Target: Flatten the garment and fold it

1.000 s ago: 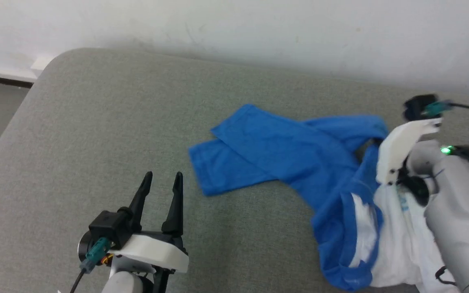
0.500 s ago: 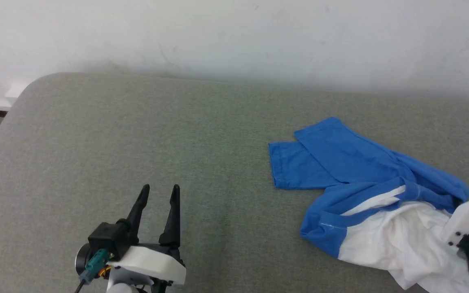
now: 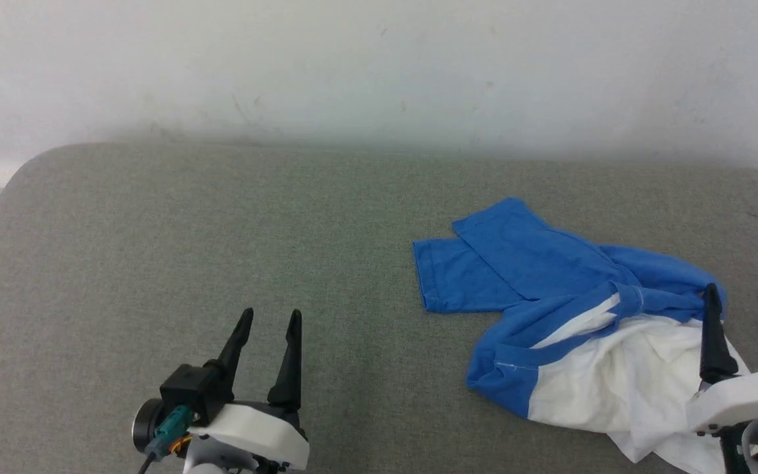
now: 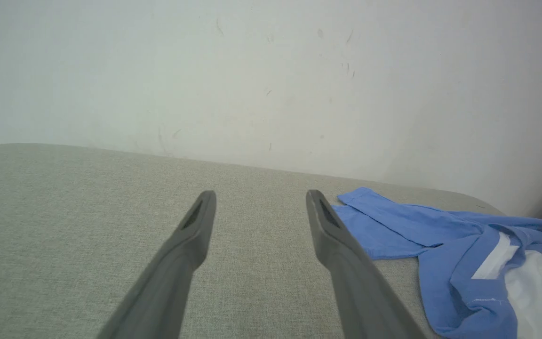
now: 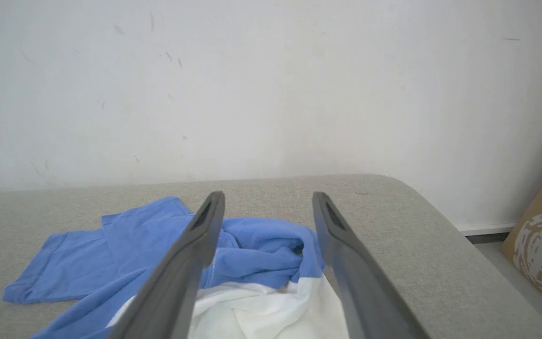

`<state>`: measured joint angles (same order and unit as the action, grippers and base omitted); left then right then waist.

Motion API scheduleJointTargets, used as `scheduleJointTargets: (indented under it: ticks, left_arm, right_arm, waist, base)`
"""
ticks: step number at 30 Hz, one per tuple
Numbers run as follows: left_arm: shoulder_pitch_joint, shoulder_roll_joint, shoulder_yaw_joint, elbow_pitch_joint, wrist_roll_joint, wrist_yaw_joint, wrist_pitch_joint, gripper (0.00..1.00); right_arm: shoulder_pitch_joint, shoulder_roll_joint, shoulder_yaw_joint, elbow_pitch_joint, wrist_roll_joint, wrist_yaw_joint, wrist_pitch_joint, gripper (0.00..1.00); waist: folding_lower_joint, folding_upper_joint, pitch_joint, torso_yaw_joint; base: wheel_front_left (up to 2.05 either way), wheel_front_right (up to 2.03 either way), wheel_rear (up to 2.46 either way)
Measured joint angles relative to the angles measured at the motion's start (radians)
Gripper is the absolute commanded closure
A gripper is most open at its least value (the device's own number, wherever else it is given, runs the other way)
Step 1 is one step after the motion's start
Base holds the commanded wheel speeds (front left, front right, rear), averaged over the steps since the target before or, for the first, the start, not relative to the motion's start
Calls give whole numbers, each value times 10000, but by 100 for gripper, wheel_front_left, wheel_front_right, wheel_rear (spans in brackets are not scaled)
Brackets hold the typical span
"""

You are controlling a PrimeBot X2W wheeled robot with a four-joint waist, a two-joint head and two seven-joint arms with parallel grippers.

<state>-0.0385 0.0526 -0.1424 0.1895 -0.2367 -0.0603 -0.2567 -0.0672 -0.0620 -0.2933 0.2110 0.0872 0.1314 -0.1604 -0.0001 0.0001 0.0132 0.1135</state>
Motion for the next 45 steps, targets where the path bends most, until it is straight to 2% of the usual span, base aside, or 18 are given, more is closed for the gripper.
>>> scheduleJointTargets:
  ticks: [8, 11, 16, 23, 34, 39, 40, 41, 42, 45]
  left_arm:
    - [-209, 10, -441, 433, 188, 0, 447, 0]
    - [-654, 10, -859, 671, 255, -31, 842, 0]
    - [-1864, -2, -2011, 1281, 238, -378, 1789, 0]
    - [-3763, -17, -4201, 2700, -635, -621, 3229, 0]
    - [-5654, -19, -7099, 5298, -2510, -635, 5534, 0]
    - [-6366, -23, -8353, 5877, -3319, -633, 6702, 0]
    - [-6495, -21, -8590, 5904, -3519, -631, 6941, 10]
    - [-6618, -12, -8821, 5910, -3747, -623, 7160, 49]
    - [-6729, 19, -9060, 5891, -3952, -623, 7325, 100]
    - [-6856, 176, -9591, 5772, -4531, -627, 7388, 100]
  right_arm:
    - [1757, 102, 1992, -2374, 128, 0, 631, 0]
    - [2189, 105, 2255, -2934, 278, 0, 748, 0]
    - [2563, 102, 2491, -3576, 472, 0, 920, 0]
    - [2530, 100, 2828, -3818, 602, 0, 1074, 0]
    - [2293, 102, 3187, -3751, 821, 0, 1068, 0]
    - [2235, 102, 3246, -3628, 907, 0, 1051, 0]
    - [2203, 102, 3244, -3599, 909, 0, 1037, 0]
    - [2167, 102, 3244, -3580, 913, 0, 1026, 0]
    - [2141, 102, 3246, -3568, 922, 0, 978, 0]
    - [2122, 102, 3231, -3534, 993, 0, 968, 0]
  waist:
    - [0, 0, -211, -284]
    - [-1, 0, -240, -393]
    - [1, 0, -123, -566]
    - [2, 0, 236, -942]
    - [2, 0, 846, -1613]
    - [1, 0, 986, -1795]
    - [1, 0, 998, -1821]
    - [1, 0, 1004, -1841]
    - [2, 0, 1004, -1852]
    - [1, 0, 977, -1847]
  base:
    - [0, 0, 0]
    - [0, 0, 0]
    - [0, 0, 0]
    - [0, 0, 0]
    - [0, 0, 0]
    - [0, 0, 0]
    - [0, 0, 0]
    - [0, 0, 0]
    - [0, 0, 0]
    - [0, 0, 0]
